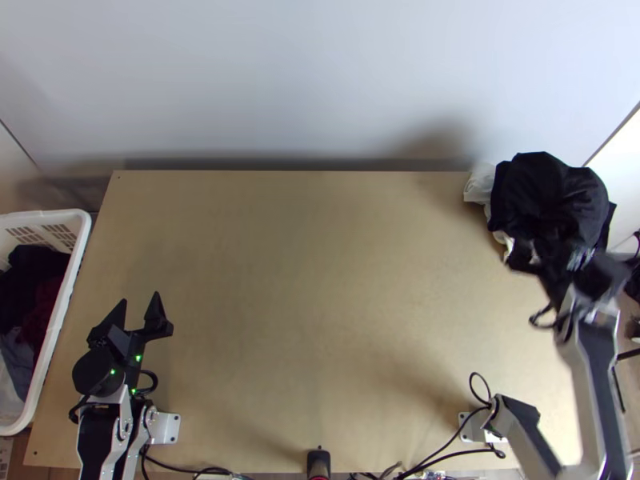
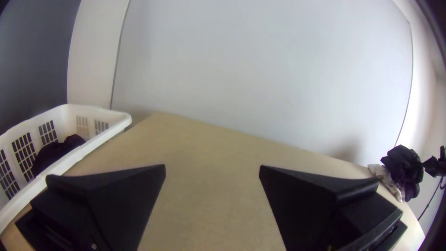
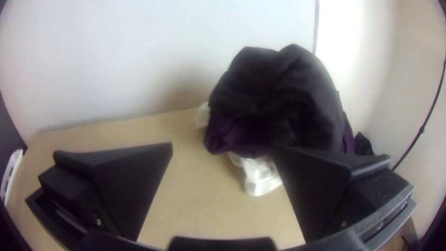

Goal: Fold the t-shirt

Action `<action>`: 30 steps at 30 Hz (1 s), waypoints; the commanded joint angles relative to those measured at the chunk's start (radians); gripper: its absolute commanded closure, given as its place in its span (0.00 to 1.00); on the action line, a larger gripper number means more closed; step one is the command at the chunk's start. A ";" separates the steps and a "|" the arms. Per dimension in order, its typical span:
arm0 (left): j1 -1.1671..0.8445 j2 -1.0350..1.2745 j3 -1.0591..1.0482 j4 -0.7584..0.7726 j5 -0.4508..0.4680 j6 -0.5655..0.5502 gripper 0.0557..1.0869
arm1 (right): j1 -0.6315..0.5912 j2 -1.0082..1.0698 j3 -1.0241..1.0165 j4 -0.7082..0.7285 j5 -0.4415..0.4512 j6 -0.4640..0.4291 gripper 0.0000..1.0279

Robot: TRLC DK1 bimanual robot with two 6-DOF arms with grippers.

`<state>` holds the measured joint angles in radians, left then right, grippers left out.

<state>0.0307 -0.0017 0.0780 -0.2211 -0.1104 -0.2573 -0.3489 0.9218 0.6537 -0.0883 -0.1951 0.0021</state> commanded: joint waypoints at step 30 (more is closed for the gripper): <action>0.002 0.000 -0.001 -0.003 -0.002 -0.005 0.05 | 0.338 -0.923 -0.560 -0.105 -0.035 0.277 0.04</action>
<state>0.0322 -0.0017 0.0765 -0.2241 -0.1123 -0.2626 -0.1257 0.0025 0.1234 0.0101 -0.2359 0.2363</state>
